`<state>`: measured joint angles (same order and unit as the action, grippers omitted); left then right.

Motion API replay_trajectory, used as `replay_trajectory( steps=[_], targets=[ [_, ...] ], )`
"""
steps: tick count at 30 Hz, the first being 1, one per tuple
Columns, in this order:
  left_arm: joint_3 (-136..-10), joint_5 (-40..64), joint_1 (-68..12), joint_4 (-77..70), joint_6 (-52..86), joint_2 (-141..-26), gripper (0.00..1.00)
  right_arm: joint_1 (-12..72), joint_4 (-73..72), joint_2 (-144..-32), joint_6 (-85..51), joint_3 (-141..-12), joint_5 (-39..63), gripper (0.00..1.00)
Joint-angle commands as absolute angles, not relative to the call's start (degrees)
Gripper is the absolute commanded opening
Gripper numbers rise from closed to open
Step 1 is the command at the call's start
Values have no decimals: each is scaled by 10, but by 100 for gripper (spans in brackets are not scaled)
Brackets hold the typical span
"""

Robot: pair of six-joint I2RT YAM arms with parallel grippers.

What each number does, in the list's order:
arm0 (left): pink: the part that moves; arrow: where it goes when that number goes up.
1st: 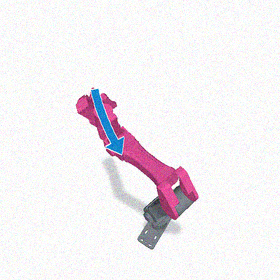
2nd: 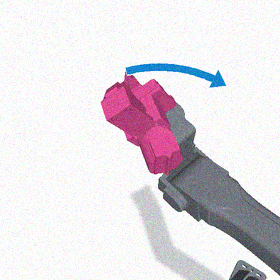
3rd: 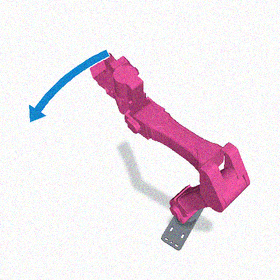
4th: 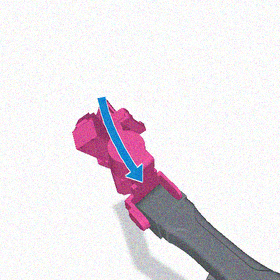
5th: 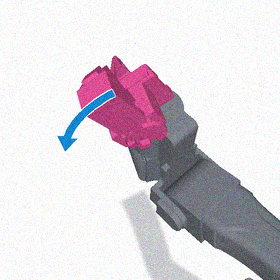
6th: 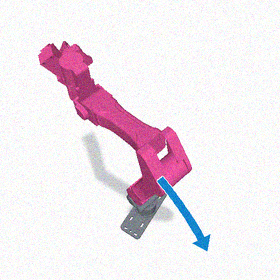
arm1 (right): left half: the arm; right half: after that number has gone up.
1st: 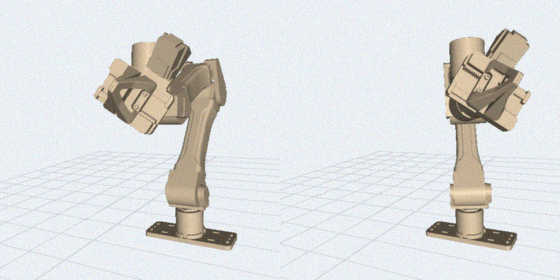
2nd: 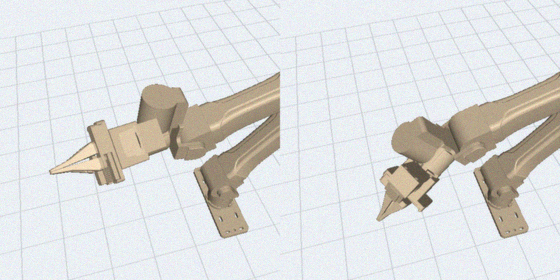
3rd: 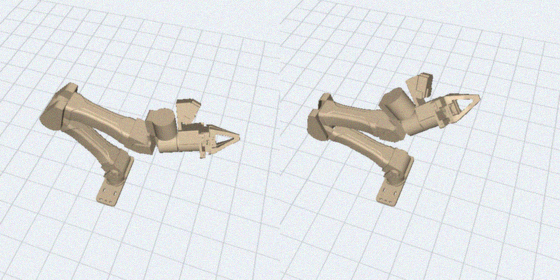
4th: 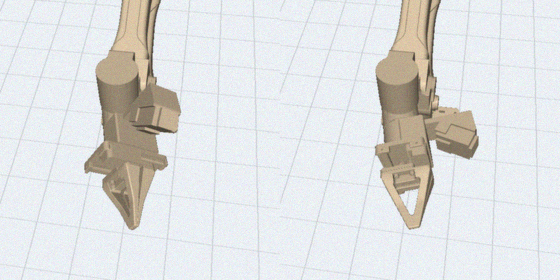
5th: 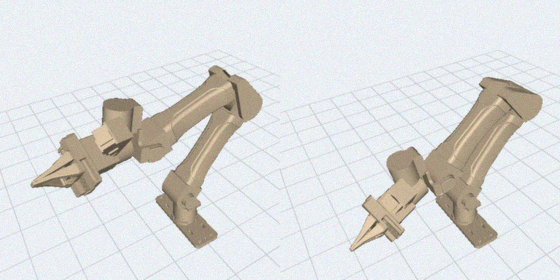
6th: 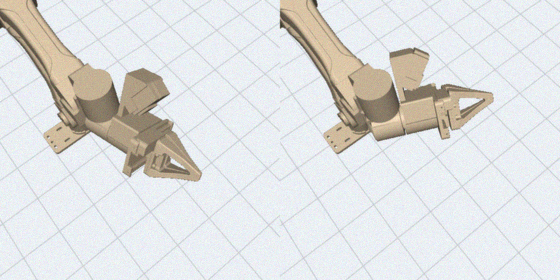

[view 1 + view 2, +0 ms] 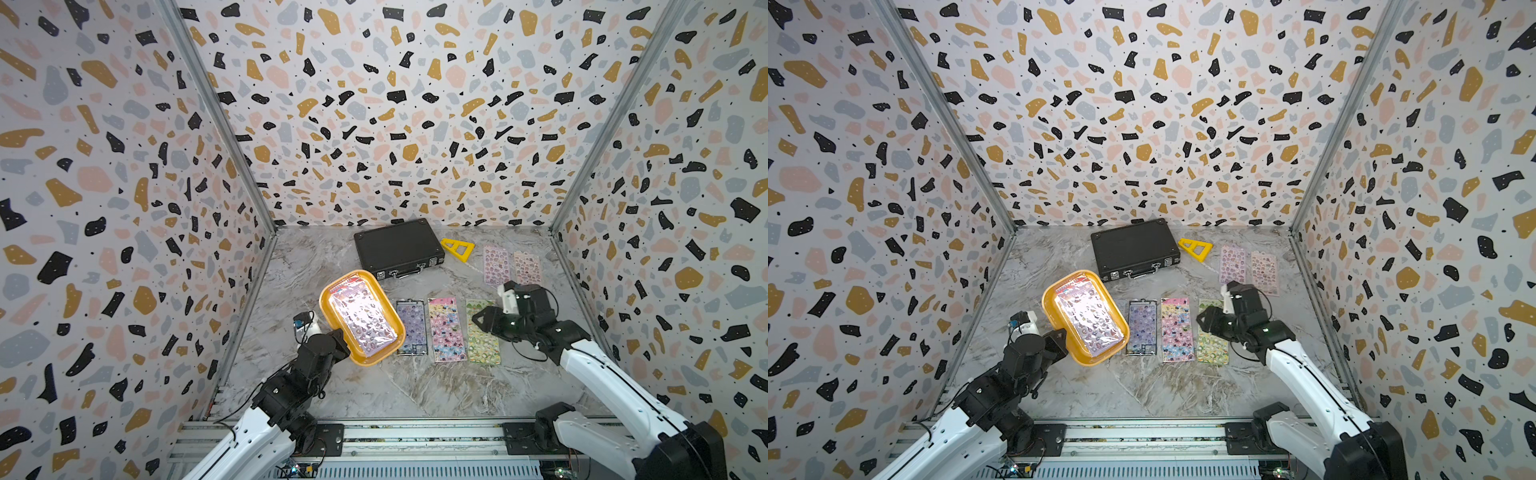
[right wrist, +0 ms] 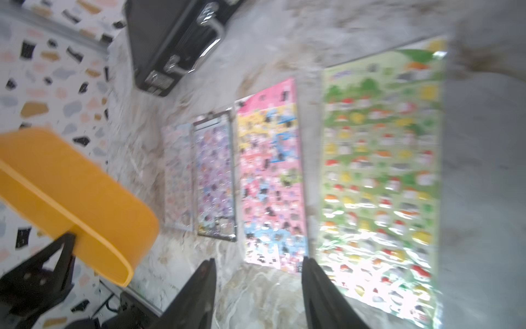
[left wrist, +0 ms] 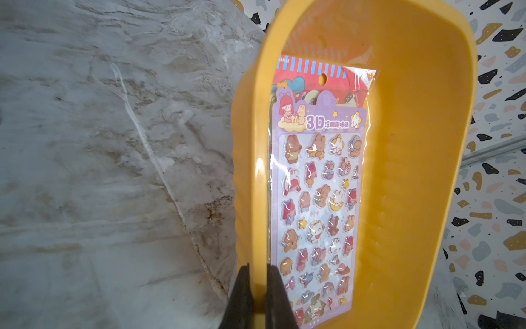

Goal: Take the stickers out of the storage box
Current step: Pick up the sticker from the storage box.

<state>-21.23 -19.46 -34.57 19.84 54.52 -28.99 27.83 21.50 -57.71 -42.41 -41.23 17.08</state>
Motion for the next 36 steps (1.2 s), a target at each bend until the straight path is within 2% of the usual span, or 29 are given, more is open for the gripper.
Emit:
replay_trajectory(
  steps=[1,5,10,22,28,36],
  targets=[
    [-211,-172,-348,123,526,-306,0,434,170,-582,-466,-476,68,53],
    [-206,-157,-348,108,525,-322,0,564,150,-678,-456,-539,0,53],
    [-200,-148,-348,79,521,-324,0,657,149,-820,-419,-632,-56,54],
    [-199,-145,-348,77,521,-328,0,660,188,-956,-375,-733,-201,65],
    [-200,-144,-348,80,522,-329,0,626,179,-997,-376,-750,-159,68],
    [-201,-138,-348,77,518,-326,0,623,198,-1053,-366,-797,-143,69]
  ],
)
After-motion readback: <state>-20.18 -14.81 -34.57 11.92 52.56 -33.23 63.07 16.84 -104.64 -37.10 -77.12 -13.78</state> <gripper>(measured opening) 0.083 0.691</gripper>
